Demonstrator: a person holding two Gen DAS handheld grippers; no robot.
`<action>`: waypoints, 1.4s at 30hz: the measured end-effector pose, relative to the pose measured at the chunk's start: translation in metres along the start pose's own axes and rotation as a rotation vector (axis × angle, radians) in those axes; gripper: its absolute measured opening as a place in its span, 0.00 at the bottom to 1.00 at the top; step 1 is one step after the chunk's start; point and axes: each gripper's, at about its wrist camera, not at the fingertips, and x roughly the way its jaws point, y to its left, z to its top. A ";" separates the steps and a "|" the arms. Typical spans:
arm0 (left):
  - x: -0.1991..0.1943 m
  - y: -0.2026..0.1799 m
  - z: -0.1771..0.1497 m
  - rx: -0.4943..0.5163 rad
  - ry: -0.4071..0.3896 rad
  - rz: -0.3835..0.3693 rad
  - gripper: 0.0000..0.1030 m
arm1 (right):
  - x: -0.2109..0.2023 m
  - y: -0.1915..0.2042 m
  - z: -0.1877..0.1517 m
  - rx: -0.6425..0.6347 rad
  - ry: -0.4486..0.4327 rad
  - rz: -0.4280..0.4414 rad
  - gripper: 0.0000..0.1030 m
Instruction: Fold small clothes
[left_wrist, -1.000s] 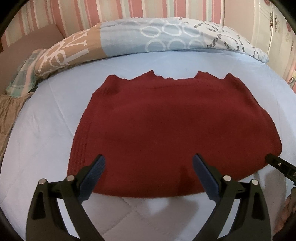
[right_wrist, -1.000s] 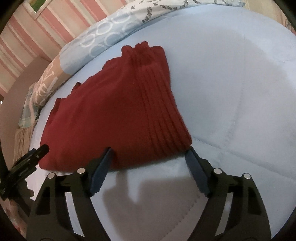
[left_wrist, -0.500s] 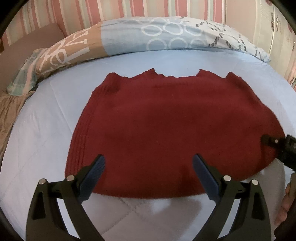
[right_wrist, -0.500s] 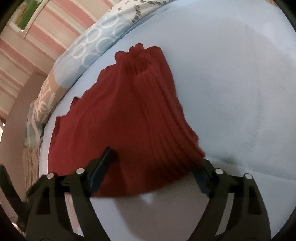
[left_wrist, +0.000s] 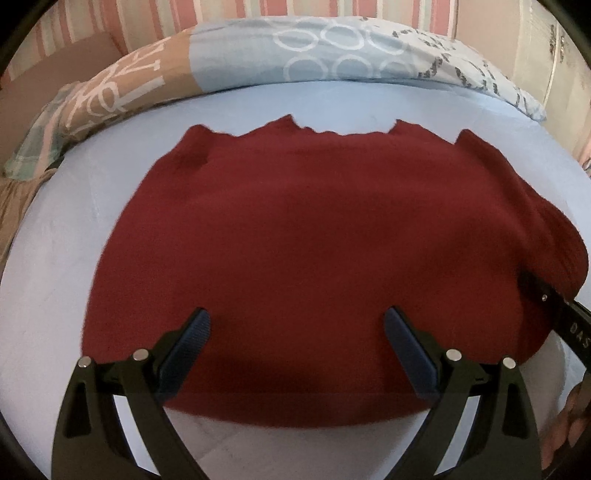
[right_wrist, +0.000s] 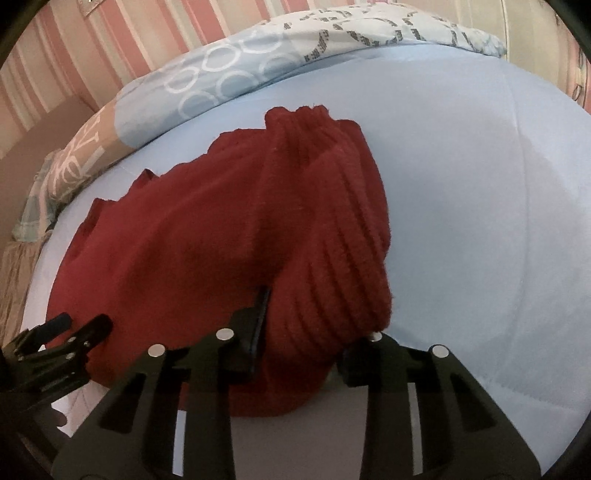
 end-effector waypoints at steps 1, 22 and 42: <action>0.003 -0.005 0.001 0.013 -0.004 0.023 0.93 | 0.001 0.000 0.000 -0.001 0.000 0.001 0.35; 0.021 -0.013 0.002 0.044 0.021 0.050 0.95 | -0.034 0.019 0.014 -0.027 -0.153 0.066 0.22; 0.022 -0.012 0.000 0.048 0.021 0.040 0.95 | -0.011 0.007 0.011 0.063 -0.069 0.053 0.22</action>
